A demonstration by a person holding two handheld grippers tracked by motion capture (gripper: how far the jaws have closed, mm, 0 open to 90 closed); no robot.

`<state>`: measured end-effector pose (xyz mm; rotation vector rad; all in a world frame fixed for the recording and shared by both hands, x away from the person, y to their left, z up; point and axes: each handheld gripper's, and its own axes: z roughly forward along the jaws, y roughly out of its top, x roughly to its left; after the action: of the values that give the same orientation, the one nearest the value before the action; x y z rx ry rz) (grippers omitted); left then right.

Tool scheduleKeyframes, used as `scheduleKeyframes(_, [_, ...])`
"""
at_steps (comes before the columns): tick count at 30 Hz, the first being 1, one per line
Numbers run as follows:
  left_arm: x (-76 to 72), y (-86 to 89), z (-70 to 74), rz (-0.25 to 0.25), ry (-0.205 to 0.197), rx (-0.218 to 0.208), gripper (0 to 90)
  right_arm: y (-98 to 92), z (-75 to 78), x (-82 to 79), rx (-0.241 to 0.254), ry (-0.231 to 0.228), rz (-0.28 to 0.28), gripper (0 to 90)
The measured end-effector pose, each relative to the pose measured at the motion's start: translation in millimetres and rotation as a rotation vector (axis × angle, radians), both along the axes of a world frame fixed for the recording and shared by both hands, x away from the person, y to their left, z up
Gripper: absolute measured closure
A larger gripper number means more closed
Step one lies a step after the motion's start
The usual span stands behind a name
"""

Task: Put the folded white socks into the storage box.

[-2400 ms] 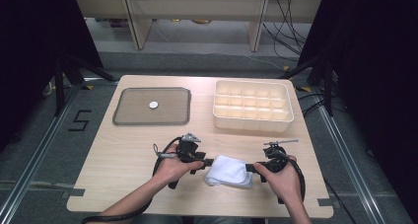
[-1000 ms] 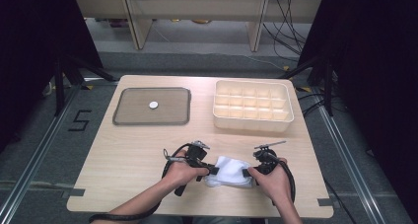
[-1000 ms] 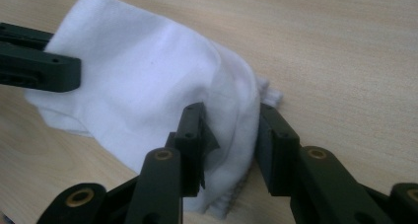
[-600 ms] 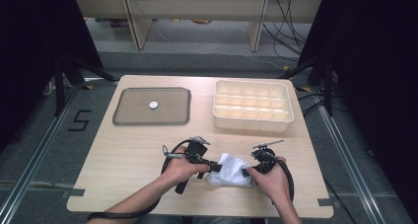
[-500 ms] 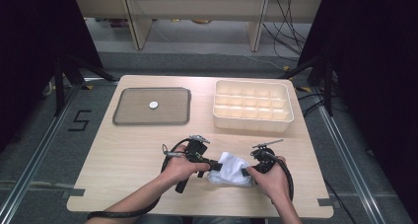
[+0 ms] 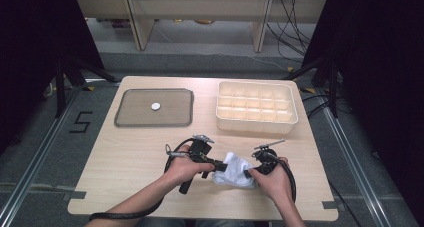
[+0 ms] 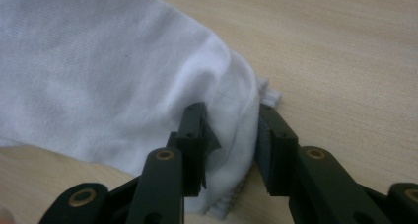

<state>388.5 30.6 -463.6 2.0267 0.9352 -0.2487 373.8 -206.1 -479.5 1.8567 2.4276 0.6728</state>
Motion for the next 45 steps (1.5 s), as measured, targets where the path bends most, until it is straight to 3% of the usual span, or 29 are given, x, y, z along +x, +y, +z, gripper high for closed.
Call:
scheduleKeyframes(2, [-0.5, -0.1, 1.8, -0.003, 0.002, 0.024, 82.4, 1.1, 0.8, -0.1, -0.004, 0.002, -0.002, 67.7])
scheduleKeyframes(4, [-1.2, -1.6, -0.3, 0.006, -0.002, 0.000, 82.4, 0.9, 2.7, -0.2, 0.003, -0.004, 0.004, 66.1])
scheduleKeyframes(6, [-1.2, -1.5, -0.4, 0.005, -0.002, 0.001, 82.4, -0.3, 5.0, -0.4, 0.004, -0.011, 0.004, 64.4])
scheduleKeyframes(7, [-1.1, -1.4, -0.5, 0.006, -0.002, 0.001, 82.4, -2.3, 8.2, -0.3, 0.016, -0.039, 0.012, 62.4])
scheduleKeyframes(8, [-0.8, -1.1, -0.5, 0.006, 0.000, 0.003, 82.4, -1.9, 14.9, -1.1, 0.047, -0.047, -0.014, 61.5])
scheduleKeyframes(9, [-0.3, 0.4, 1.8, -0.003, 0.010, 0.040, 82.4, -6.8, 27.2, -1.6, 0.046, -0.123, 0.016, 62.3])
scheduleKeyframes(11, [0.8, 0.6, -0.1, -0.009, 0.008, 0.018, 82.4, -6.2, 39.8, -1.7, 0.041, -0.181, 0.044, 67.2])
scheduleKeyframes(13, [0.5, 0.0, -1.3, 0.004, 0.004, 0.004, 82.3, -2.9, 44.5, -2.4, 0.036, -0.174, 0.036, 71.0])
scheduleKeyframes(15, [0.2, 0.3, -1.8, 0.009, 0.006, 0.002, 82.4, 2.5, 47.9, -2.6, 0.029, -0.181, 0.070, 78.9])
scheduleKeyframes(16, [0.1, 0.5, -2.0, 0.010, 0.006, 0.003, 82.3, 8.4, 49.5, -3.6, 0.034, -0.160, 0.083, 84.7])
scheduleKeyframes(17, [0.3, 2.4, 0.0, 0.002, 0.013, 0.039, 82.3, 9.2, 50.5, -3.7, 0.037, -0.163, 0.095, 87.4])
scheduleKeyframes(18, [0.5, 2.7, -0.1, 0.002, 0.015, 0.041, 82.3, 9.7, 50.8, -3.5, 0.046, -0.171, 0.109, 89.8])
scheduleKeyframes(19, [0.9, 1.6, -3.2, 0.009, 0.006, -0.001, 82.3, 11.6, 49.7, -2.9, 0.055, -0.163, 0.120, 90.0])
scheduleKeyframes(20, [0.9, 1.6, -3.2, 0.009, 0.006, -0.001, 82.3, 17.7, 49.2, -5.2, 0.083, -0.102, 0.082, 90.0])
scheduleKeyframes(21, [1.1, 2.1, -2.7, 0.011, 0.011, 0.006, 82.3, 17.7, 49.2, -5.2, 0.083, -0.102, 0.082, 90.0])
scheduleKeyframes(22, [1.4, 2.6, -2.3, 0.012, 0.014, 0.011, 82.3, 17.5, 43.2, -2.5, 0.072, -0.112, 0.146, 90.0])
scheduleKeyframes(23, [1.7, 3.2, -1.6, 0.008, 0.020, 0.015, 82.3, 22.6, 37.0, -2.5, 0.085, -0.071, 0.145, 90.0])
scheduleKeyframes(24, [2.1, 3.8, -1.5, 0.009, 0.020, 0.018, 82.3, 24.5, 32.8, -2.6, 0.089, -0.059, 0.156, 90.0])
scheduleKeyframes(25, [2.2, 3.8, -2.4, 0.013, 0.019, 0.010, 82.2, 29.9, 27.2, -4.8, 0.096, -0.011, 0.132, 90.0])
scheduleKeyframes(26, [2.5, 4.6, -1.9, 0.013, 0.024, 0.033, 82.2, 31.1, 17.3, -3.1, 0.088, -0.017, 0.165, 90.0])
scheduleKeyframes(27, [2.5, 4.6, -1.9, 0.013, 0.024, 0.033, 82.2, 31.1, 17.3, -3.1, 0.088, -0.017, 0.165, 90.0])
scheduleKeyframes(30, [3.4, 4.8, -3.8, 0.005, 0.030, 0.005, 82.2, 33.7, 8.9, -2.0, 0.096, -0.009, 0.154, 90.0])
scheduleKeyframes(31, [2.8, 4.4, -1.9, 0.011, 0.028, 0.030, 82.2, 34.5, 4.6, -0.3, 0.116, -0.012, 0.166, 90.0])
scheduleKeyframes(32, [2.8, 4.4, -1.9, 0.011, 0.028, 0.030, 82.1, 34.5, 4.6, -0.3, 0.116, -0.012, 0.166, 90.0])
scheduleKeyframes(33, [2.4, 2.4, -3.9, 0.018, 0.019, 0.000, 82.1, 36.3, 2.4, 1.3, 0.117, -0.002, 0.160, 90.0])
scheduleKeyframes(37, [3.0, 2.1, -3.2, 0.010, 0.024, 0.002, 82.1, 41.0, 0.4, 3.9, 0.130, 0.006, 0.151, 90.0])
scheduleKeyframes(38, [2.8, 1.3, -3.4, 0.023, 0.020, -0.002, 82.1, 41.3, -1.3, 5.1, 0.113, -0.002, 0.147, 90.0])
scheduleKeyframes(45, [3.8, 1.7, -2.6, 0.020, 0.034, -0.008, 82.0, 44.9, -4.2, 6.0, 0.151, -0.006, 0.125, 90.0])
